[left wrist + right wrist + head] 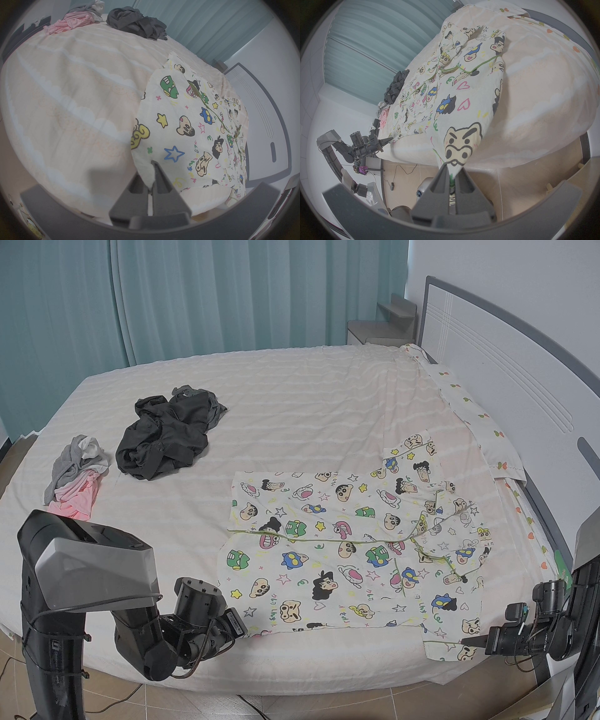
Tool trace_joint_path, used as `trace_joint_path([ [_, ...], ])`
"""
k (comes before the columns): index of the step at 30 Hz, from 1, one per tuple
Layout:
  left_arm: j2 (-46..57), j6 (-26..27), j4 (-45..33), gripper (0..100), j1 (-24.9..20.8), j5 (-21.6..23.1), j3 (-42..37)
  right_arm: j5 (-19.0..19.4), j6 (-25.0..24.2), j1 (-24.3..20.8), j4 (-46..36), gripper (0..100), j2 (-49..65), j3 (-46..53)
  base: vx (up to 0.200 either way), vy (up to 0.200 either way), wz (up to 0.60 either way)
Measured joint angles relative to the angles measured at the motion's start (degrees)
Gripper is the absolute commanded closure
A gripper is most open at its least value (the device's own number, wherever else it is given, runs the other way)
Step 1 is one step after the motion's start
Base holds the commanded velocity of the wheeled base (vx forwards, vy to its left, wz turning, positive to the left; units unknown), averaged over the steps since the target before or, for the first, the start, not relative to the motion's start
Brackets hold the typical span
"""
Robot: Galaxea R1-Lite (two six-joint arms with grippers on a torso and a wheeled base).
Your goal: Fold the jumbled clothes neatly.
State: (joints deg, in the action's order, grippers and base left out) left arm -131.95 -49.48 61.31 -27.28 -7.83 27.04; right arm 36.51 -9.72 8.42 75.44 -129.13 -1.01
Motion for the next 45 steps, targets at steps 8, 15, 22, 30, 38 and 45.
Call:
trace_joint_path([
  [8, 1.7, -0.2, 0.3, 100, 0.2, 0.2, -3.8, 0.0, 0.5, -0.1, -6.4, 100, 2.8, 0.0, 0.000, 0.000, 0.00],
  [15, 2.2, -1.7, 0.4, 100, 0.0, 0.3, -5.2, -0.1, 4.5, 0.0, -11.8, 100, 5.6, 0.0, 0.000, 0.000, 0.00],
  [22, 3.0, -2.4, 0.4, 100, -0.2, 0.5, -7.0, -0.1, 7.3, 0.8, -15.1, 100, 6.7, 0.0, 0.000, 0.000, 0.00],
  [30, 5.2, -4.9, 0.4, 100, -0.5, 1.1, -9.8, -0.1, 10.4, 2.5, -19.0, 100, 7.3, 0.0, 0.000, 0.000, 0.00],
  [38, 6.6, -6.3, 0.4, 100, -1.2, 1.7, -12.1, 0.6, 10.8, 2.9, -25.5, 100, 10.5, 0.0, 0.000, 0.000, 0.00],
  [45, 7.7, -7.4, 0.4, 100, -2.5, 1.8, -14.6, 1.2, 11.4, 2.9, -28.1, 100, 13.0, 0.0, 0.000, 0.000, 0.00],
])
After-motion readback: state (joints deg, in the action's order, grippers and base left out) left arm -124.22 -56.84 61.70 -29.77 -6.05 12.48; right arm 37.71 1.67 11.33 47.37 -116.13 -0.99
